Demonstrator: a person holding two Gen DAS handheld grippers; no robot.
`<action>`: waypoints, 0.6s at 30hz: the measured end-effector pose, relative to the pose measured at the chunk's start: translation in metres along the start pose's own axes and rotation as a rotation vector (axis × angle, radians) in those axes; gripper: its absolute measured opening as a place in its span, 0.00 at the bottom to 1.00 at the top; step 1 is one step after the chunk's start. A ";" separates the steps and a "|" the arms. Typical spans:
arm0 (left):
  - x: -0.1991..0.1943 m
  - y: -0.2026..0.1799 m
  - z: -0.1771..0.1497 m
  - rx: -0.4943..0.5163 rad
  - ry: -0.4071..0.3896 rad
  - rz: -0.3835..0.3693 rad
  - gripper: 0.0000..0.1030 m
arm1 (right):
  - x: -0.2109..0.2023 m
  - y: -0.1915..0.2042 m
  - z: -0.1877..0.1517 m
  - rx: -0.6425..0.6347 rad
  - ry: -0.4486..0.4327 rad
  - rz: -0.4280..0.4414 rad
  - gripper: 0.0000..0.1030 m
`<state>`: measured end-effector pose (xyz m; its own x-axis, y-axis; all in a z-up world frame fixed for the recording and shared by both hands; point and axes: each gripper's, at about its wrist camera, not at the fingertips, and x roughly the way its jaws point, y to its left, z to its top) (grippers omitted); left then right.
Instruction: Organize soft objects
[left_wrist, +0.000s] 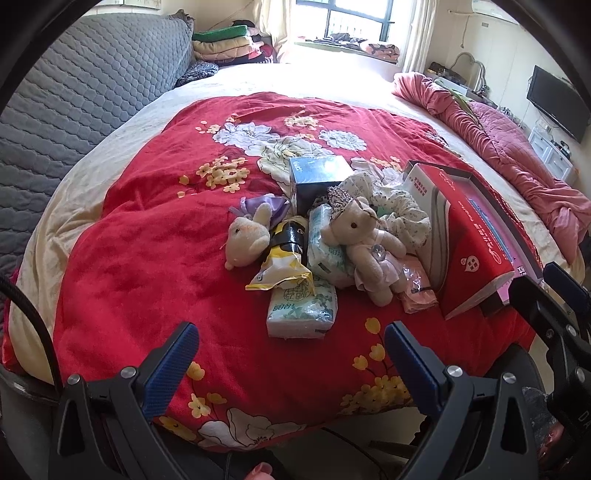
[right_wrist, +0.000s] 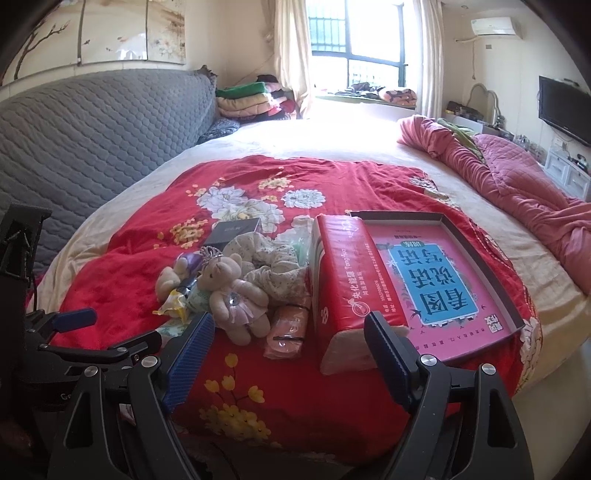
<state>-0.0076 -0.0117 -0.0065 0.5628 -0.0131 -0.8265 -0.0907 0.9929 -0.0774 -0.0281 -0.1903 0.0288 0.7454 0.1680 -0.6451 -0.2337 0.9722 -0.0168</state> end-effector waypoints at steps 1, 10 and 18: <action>0.000 0.000 0.000 0.000 -0.001 0.002 0.98 | 0.000 0.000 0.000 -0.001 0.001 -0.001 0.81; -0.002 0.000 0.000 0.004 -0.005 0.003 0.98 | -0.001 0.001 0.000 -0.004 -0.003 -0.006 0.81; -0.003 0.000 0.000 0.004 -0.005 0.006 0.98 | -0.001 0.001 0.000 -0.004 -0.001 -0.009 0.81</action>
<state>-0.0093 -0.0120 -0.0042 0.5661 -0.0062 -0.8243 -0.0912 0.9934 -0.0701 -0.0285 -0.1890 0.0294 0.7481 0.1590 -0.6443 -0.2288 0.9731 -0.0256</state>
